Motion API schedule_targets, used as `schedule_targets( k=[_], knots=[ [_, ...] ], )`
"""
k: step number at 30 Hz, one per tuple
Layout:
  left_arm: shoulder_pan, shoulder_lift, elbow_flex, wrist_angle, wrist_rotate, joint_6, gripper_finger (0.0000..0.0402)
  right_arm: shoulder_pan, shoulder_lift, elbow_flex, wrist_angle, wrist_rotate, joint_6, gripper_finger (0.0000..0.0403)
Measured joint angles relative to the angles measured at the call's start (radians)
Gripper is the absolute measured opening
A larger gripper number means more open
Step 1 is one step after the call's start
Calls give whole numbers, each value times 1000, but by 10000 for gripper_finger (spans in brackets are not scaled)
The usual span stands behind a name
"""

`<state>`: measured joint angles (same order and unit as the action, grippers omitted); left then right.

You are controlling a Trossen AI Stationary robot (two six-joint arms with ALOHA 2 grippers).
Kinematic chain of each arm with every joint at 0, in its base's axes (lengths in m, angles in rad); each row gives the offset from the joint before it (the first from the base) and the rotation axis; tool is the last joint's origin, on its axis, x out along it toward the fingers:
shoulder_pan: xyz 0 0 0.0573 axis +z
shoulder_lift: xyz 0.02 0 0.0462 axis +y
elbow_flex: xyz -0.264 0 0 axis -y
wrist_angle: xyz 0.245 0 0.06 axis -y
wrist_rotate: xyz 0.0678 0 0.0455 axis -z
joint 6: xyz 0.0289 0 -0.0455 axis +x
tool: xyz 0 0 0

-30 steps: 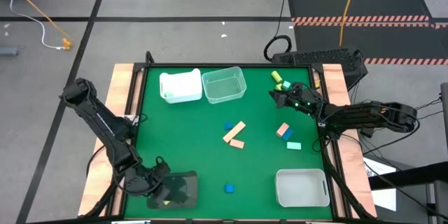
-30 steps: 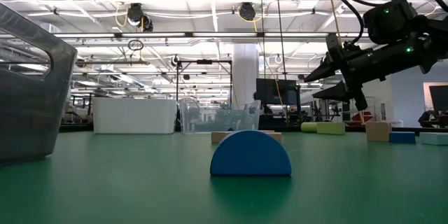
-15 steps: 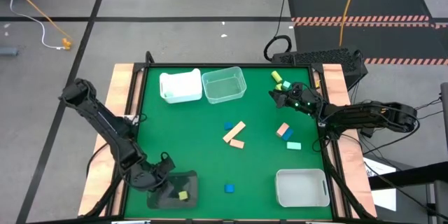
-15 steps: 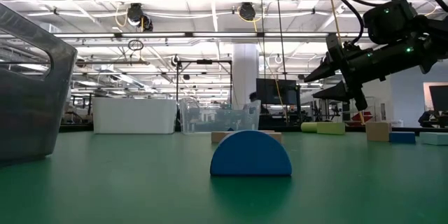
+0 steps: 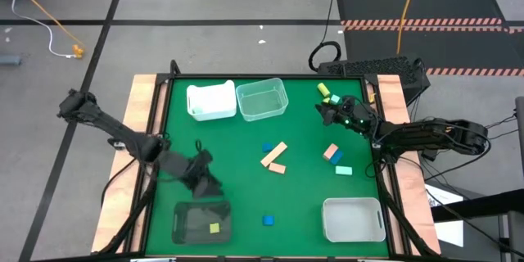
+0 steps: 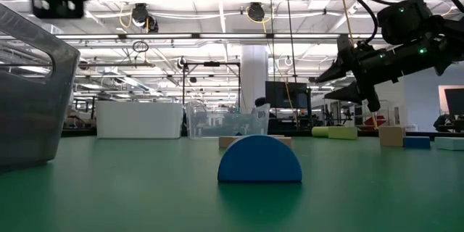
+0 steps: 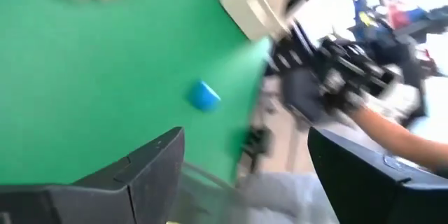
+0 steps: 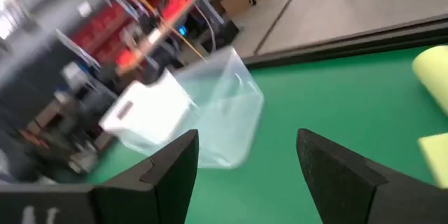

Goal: Sort & place blocks by color
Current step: Put the bottom yellow blocks into the black bin, then put the top left brown block into the transparent bin

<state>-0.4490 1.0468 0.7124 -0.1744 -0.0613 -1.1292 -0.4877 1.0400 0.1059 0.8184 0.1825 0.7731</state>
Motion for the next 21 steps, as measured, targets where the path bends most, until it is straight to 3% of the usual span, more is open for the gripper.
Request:
schedule_targets(
  k=[6, 16, 21],
  knots=[
    [189, -42, 0, -79, -1, 232, 306, 0, 0, 0, 73, 0, 161, 233],
    [392, -42, 0, -48, 20, 579, 308, -2, 0, 0, 217, -5, 237, 233],
    [448, -42, 0, -47, 18, 668, 308, -2, 0, 0, 311, -116, 233, 233]
  ],
)
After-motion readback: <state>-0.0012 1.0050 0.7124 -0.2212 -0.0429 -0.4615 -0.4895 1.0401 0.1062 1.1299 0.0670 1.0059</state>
